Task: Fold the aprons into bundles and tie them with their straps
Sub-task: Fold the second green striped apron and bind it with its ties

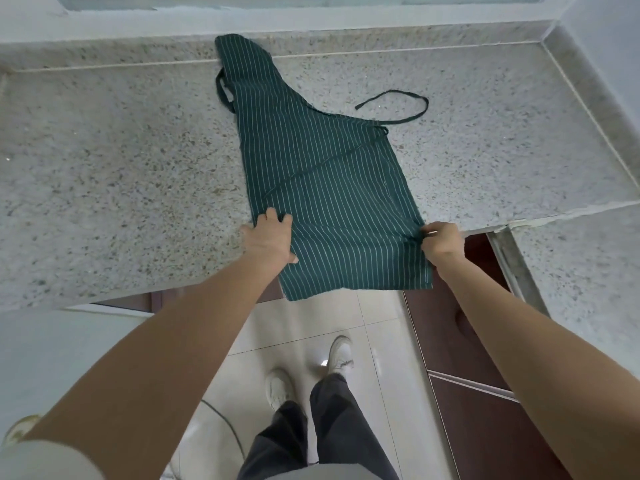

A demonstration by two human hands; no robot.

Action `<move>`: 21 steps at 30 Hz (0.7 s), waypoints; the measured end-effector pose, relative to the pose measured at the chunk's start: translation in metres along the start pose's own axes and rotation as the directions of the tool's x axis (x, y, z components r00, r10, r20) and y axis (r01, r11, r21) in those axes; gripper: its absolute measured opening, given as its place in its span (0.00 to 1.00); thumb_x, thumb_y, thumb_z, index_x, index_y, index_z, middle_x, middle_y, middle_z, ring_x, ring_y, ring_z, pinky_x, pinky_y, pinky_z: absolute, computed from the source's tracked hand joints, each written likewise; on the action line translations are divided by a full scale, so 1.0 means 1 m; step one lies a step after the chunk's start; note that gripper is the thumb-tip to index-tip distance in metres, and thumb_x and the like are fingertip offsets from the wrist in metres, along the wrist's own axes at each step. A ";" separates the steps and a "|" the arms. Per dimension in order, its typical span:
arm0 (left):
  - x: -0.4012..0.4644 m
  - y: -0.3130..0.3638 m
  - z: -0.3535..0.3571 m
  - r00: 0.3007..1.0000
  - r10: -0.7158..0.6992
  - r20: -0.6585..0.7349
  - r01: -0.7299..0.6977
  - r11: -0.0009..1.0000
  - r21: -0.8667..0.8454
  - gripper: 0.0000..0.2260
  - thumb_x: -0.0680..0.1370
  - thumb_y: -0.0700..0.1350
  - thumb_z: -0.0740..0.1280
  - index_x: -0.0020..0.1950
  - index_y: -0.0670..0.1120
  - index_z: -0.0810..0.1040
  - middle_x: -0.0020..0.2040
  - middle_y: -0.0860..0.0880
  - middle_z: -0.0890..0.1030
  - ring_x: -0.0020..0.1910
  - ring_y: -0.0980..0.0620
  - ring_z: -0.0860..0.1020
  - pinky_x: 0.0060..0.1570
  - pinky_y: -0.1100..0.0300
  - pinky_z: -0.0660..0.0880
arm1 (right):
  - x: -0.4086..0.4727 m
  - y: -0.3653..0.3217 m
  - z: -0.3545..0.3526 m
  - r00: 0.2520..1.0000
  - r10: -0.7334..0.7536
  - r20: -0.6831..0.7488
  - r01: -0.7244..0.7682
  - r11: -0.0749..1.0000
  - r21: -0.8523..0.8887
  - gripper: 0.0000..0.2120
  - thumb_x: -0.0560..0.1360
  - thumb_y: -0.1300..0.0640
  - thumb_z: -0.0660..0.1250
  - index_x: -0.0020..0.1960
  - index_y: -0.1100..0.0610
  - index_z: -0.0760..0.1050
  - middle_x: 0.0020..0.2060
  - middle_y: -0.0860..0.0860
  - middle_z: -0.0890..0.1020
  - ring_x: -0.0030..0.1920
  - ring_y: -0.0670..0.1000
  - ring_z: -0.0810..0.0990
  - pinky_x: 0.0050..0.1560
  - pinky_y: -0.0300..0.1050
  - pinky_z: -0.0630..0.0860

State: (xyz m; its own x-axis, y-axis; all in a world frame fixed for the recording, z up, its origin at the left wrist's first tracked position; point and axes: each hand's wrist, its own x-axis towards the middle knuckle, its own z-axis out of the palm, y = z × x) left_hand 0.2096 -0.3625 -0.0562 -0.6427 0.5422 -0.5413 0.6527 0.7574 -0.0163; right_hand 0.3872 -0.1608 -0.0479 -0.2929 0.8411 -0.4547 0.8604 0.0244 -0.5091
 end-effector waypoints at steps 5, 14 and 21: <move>0.007 0.003 0.007 0.982 0.094 -0.166 -0.098 0.995 -0.015 0.34 0.73 0.61 0.66 0.75 0.53 0.57 0.73 0.43 0.58 0.72 0.43 0.58 0.68 0.44 0.60 | 0.016 -0.016 0.007 0.991 0.015 0.135 -0.030 0.993 0.111 0.19 0.77 0.55 0.64 0.62 0.66 0.74 0.58 0.60 0.79 0.57 0.59 0.77 0.60 0.51 0.73; 0.028 0.023 -0.006 0.987 0.121 -0.102 -0.135 0.981 -0.142 0.37 0.74 0.59 0.66 0.77 0.55 0.50 0.77 0.46 0.50 0.76 0.42 0.48 0.72 0.38 0.51 | 0.048 -0.029 0.013 0.984 -0.098 0.147 0.103 0.994 -0.027 0.16 0.79 0.59 0.59 0.53 0.72 0.76 0.44 0.60 0.79 0.43 0.57 0.75 0.45 0.47 0.71; 0.031 0.036 -0.008 0.996 0.082 -0.036 -0.088 0.976 -0.200 0.39 0.73 0.58 0.68 0.77 0.57 0.48 0.78 0.47 0.49 0.75 0.40 0.51 0.69 0.35 0.56 | 0.056 -0.041 0.016 0.939 -0.075 0.337 0.013 0.983 0.185 0.20 0.76 0.53 0.67 0.61 0.66 0.74 0.55 0.54 0.78 0.56 0.56 0.77 0.61 0.50 0.73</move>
State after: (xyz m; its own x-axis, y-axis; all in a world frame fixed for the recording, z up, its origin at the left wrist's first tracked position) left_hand 0.2093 -0.3155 -0.0668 -0.6007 0.6155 -0.5102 0.6131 0.7642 0.2002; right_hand 0.3289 -0.1228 -0.0638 -0.4803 0.6056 -0.6345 0.7647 -0.0651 -0.6411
